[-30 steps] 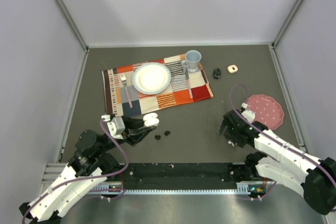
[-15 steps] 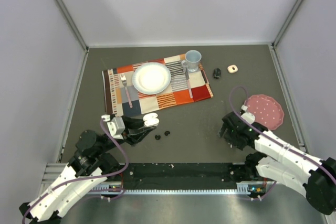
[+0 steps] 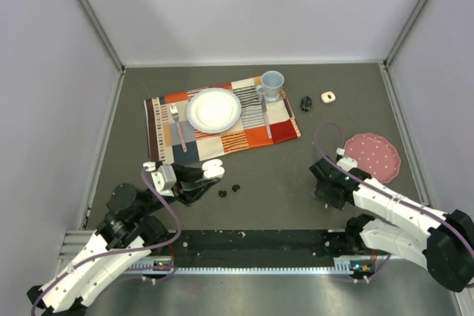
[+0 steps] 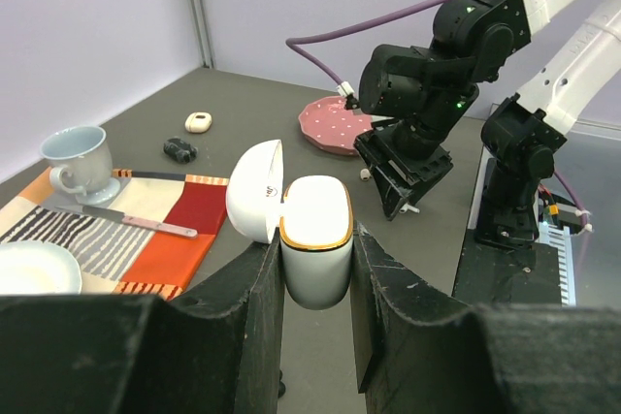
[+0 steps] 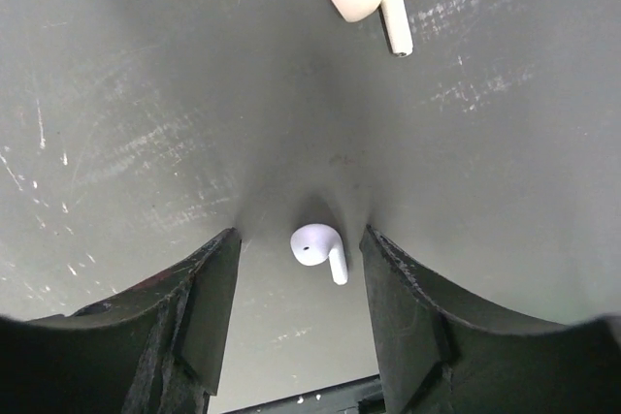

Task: Insert the wireless bluetooth earbuds into the charging case
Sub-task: Move the right earbud to the center of the board.

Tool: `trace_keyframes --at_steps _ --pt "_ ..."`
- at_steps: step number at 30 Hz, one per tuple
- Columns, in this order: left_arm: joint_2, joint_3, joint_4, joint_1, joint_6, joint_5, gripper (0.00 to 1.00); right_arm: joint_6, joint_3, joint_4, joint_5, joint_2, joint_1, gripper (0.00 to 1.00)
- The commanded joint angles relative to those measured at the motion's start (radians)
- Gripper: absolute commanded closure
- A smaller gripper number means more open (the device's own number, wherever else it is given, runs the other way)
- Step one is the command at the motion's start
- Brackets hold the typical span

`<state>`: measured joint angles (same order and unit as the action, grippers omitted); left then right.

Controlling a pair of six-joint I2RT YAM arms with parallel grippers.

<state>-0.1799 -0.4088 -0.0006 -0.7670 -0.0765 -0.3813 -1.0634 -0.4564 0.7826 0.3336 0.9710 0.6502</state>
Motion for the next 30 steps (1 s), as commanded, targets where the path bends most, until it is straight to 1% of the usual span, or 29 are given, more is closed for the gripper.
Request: trace_keyframes --at_steps 1,3,8,15,16,17,24,30 --pt "-0.01 -0.022 0.048 -0.002 -0.008 -0.008 1.0 0.026 -0.01 0.012 0.027 0.04 0.011 0.47" --pt "-0.01 -0.022 0.048 -0.003 -0.008 -0.01 1.0 0.032 -0.01 0.012 0.019 0.037 0.012 0.47" --pt "-0.009 -0.022 0.048 -0.002 -0.006 -0.005 1.0 0.029 -0.002 0.012 0.018 0.015 0.016 0.52" --pt "-0.012 -0.022 0.048 -0.002 -0.008 -0.01 1.0 0.048 -0.027 0.014 0.035 0.038 0.016 0.55" --pt "-0.013 -0.022 0.047 -0.002 -0.008 -0.01 1.0 0.046 -0.028 0.011 0.036 0.043 0.016 0.61" --pt "-0.013 -0.022 0.047 -0.003 -0.008 -0.008 1.0 0.048 -0.031 0.014 0.039 0.047 0.016 0.63" --pt "-0.012 -0.024 0.045 -0.002 -0.009 -0.011 1.0 0.048 -0.039 0.009 0.051 0.071 0.016 0.62" --pt "-0.012 -0.024 0.044 -0.003 -0.009 -0.008 1.0 0.043 -0.038 0.009 0.058 0.066 0.016 0.64"
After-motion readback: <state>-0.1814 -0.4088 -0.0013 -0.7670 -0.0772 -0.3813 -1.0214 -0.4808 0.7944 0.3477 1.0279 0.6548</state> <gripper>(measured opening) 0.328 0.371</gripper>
